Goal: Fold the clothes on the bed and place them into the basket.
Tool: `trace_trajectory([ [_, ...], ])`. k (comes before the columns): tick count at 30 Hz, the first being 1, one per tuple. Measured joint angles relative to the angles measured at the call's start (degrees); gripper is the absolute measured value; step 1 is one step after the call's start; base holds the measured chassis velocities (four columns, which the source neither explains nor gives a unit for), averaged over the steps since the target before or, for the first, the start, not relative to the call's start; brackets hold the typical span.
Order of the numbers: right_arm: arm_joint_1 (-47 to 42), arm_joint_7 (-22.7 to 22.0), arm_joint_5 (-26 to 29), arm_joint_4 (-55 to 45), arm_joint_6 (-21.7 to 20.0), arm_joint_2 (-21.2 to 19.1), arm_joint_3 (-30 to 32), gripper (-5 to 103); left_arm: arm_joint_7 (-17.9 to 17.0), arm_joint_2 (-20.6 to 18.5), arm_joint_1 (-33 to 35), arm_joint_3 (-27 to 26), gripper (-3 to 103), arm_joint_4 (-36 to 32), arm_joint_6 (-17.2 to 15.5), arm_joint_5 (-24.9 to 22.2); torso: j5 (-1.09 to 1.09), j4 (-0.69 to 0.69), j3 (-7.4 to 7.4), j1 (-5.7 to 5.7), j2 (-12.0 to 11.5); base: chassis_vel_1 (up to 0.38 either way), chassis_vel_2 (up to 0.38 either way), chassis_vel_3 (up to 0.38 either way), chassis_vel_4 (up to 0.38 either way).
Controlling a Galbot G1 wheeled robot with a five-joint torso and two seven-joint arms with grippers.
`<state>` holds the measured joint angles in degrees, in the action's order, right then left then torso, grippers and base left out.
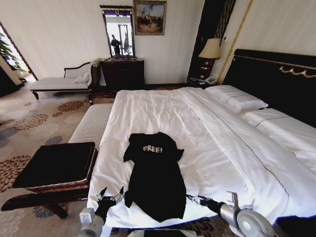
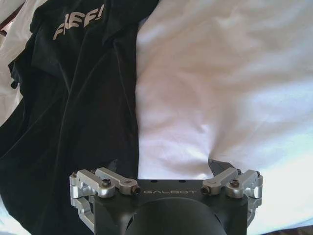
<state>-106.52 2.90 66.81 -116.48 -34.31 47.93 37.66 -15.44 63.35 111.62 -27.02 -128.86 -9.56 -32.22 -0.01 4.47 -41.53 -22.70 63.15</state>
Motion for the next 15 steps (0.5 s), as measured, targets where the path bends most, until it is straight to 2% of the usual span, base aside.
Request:
trace_trajectory([
  [2, -0.08, 0.4, 0.46, 0.23, -0.27, 0.02, -0.05, 100, -0.12, -0.12, -0.21, 0.02, 100, -0.18, -0.14, -0.23, 0.0, 0.0, 0.0, 0.0, 0.0, 0.0, 0.0, 0.0, 0.0],
  [4, 1.08, 1.08, 3.71, 0.63, -1.42, 0.43, -2.26, 100, -0.46, -0.39, -1.08, -0.37, 100, -1.23, -1.14, -0.89, 0.0, -0.01, 0.0, 0.0, 0.0, 0.0, 0.0, 0.0, 0.0],
  [8, 2.23, -0.28, 7.85, -0.08, -2.72, 0.27, -5.57, 100, -0.47, -0.61, -1.77, -1.95, 100, -1.62, -2.07, -2.32, 0.01, -0.01, 0.0, 0.0, 0.0, 0.0, 0.0, 0.0, 0.0],
  [15, 3.93, -0.52, 8.12, 1.15, -3.7, -0.19, -9.26, 100, -0.49, -0.67, -2.39, -4.13, 100, -2.24, -2.98, -3.92, 0.01, -0.01, 0.0, 0.0, 0.0, 0.0, 0.0, 0.0, 0.0],
])
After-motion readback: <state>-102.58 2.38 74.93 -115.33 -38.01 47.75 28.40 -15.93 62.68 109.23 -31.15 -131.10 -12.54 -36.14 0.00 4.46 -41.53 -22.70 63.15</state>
